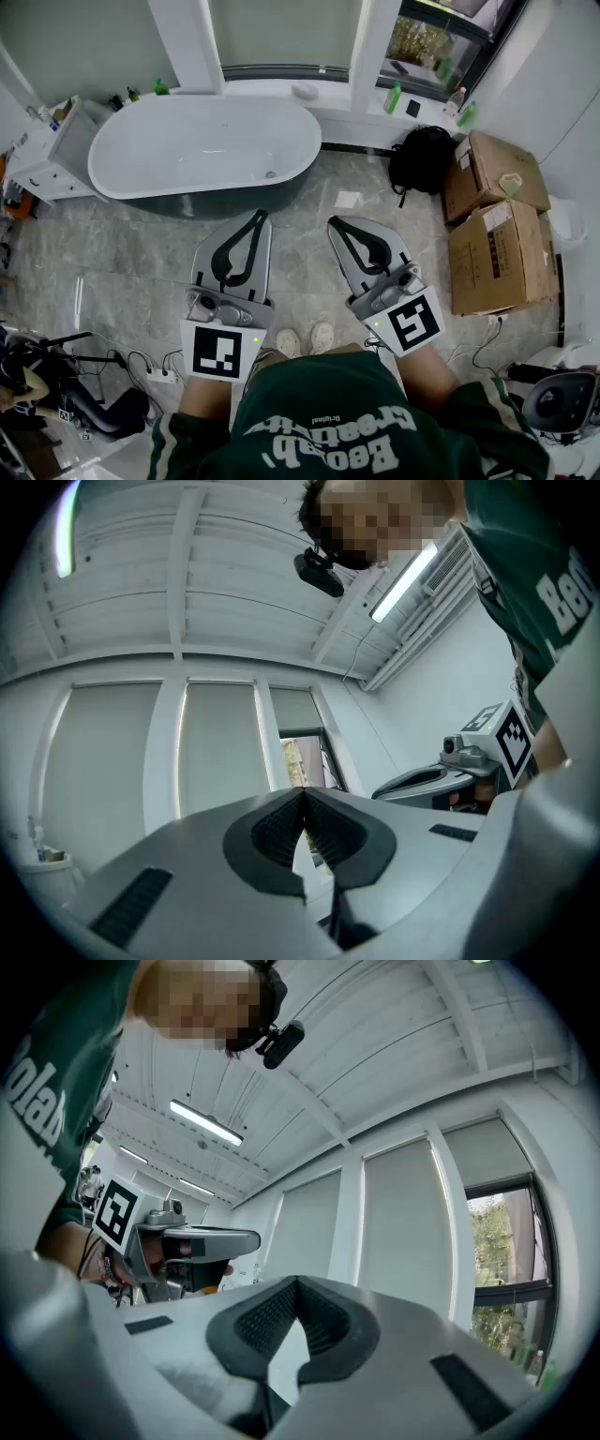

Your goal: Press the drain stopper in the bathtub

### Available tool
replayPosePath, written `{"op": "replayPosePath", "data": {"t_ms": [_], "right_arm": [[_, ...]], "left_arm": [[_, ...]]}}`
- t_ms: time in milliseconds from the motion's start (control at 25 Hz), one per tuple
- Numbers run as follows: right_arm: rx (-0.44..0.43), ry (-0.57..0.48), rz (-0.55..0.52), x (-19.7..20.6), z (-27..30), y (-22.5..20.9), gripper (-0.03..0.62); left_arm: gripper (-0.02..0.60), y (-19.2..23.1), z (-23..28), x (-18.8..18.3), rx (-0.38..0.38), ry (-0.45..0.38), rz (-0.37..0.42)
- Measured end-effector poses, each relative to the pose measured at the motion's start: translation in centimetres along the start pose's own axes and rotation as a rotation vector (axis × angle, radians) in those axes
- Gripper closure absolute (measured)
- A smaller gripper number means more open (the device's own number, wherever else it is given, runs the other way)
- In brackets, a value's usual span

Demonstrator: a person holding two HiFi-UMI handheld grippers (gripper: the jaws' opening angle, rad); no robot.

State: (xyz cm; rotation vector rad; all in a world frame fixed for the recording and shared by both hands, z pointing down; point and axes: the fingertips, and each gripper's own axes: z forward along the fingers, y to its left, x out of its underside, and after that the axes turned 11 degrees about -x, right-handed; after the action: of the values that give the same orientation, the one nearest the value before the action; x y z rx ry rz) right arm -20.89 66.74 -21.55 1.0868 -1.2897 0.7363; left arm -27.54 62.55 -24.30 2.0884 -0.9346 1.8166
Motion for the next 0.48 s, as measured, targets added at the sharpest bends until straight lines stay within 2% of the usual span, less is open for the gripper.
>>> {"op": "replayPosePath", "data": {"t_ms": [160, 360, 480], "right_arm": [[0.003, -0.004, 0.009, 0.4, -0.1, -0.7, 0.579], [-0.029, -0.081, 0.052, -0.1, -1.3, -1.7, 0.579], [-0.027, -0.087, 0.061, 0.4, -2.1, -2.7, 0.579]], "left_arm": [[0.572, -0.3, 0.8, 0.1, -0.006, -0.009, -0.011], [0.572, -1.4, 1.6, -0.1, -0.005, 0.004, -0.037], [0.572, -2.4, 1.9, -0.3, -0.008, 0.001, -0.014]]}}
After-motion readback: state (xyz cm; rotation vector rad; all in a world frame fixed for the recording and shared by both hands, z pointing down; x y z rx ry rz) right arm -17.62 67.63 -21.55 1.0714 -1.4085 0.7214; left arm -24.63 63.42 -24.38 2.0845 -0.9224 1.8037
